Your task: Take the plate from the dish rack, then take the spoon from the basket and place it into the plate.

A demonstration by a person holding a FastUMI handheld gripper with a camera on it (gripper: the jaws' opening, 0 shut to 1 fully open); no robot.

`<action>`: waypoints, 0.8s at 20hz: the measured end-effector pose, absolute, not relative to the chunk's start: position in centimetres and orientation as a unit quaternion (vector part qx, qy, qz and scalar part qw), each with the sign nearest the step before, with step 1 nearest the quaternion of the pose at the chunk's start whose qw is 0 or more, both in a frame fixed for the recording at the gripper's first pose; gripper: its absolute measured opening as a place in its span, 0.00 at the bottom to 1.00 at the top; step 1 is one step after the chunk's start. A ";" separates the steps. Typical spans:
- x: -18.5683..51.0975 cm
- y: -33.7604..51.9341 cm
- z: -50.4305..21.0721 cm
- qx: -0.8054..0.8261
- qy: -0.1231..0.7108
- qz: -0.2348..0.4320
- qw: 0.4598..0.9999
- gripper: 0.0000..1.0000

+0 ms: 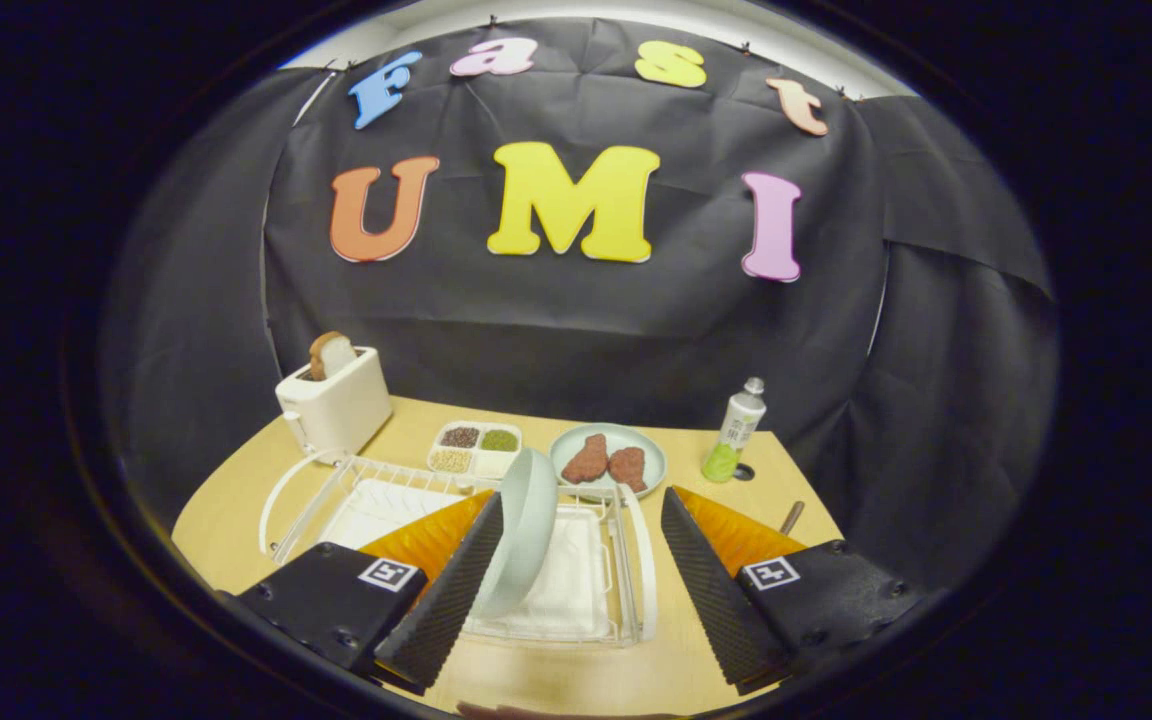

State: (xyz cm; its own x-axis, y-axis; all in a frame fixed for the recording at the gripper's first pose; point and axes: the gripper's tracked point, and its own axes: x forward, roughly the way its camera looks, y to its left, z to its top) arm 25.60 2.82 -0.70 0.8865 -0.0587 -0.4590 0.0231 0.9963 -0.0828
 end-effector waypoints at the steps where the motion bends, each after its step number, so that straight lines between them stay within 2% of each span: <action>1: 26.7 3.2 -0.9 -0.046 0.260 -0.023 0.964 1.00; 7: 31.0 4.5 -2.2 -0.050 0.386 -0.059 0.919 0.96; 11: 31.4 3.9 -4.5 -0.048 0.466 -0.107 0.877 0.86; 16: 31.7 4.7 -6.4 -0.037 0.515 -0.107 0.850 0.63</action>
State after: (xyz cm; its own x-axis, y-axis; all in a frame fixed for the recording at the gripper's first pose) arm 31.70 4.70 -6.37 0.4471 -0.2206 -0.8669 0.1440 0.9742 -0.1737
